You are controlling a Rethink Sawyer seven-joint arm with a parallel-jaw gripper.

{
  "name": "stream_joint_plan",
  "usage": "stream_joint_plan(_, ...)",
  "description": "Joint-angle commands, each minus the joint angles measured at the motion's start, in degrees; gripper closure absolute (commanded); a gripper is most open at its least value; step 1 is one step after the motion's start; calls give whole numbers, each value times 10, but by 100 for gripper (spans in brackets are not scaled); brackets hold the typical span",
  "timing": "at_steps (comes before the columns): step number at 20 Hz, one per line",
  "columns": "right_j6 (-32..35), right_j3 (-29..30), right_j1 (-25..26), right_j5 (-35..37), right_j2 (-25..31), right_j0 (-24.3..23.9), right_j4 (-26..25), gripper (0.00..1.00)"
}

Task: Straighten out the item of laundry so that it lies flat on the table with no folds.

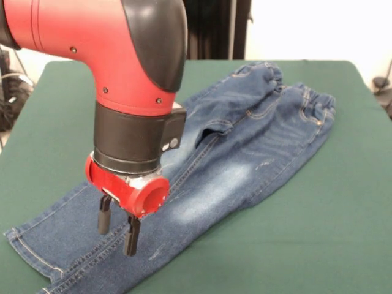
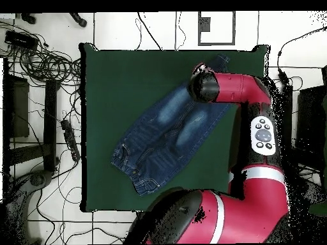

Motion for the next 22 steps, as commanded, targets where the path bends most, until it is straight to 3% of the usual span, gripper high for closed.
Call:
stream_joint_plan(1,-10,38,27,-7,27,28,1,0)
stream_joint_plan(10,14,41,35,-12,16,32,5,0)
stream_joint_plan(16,8,58,29,35,7,31,13,0)
stream_joint_plan(22,61,87,39,-30,-20,37,1,0)
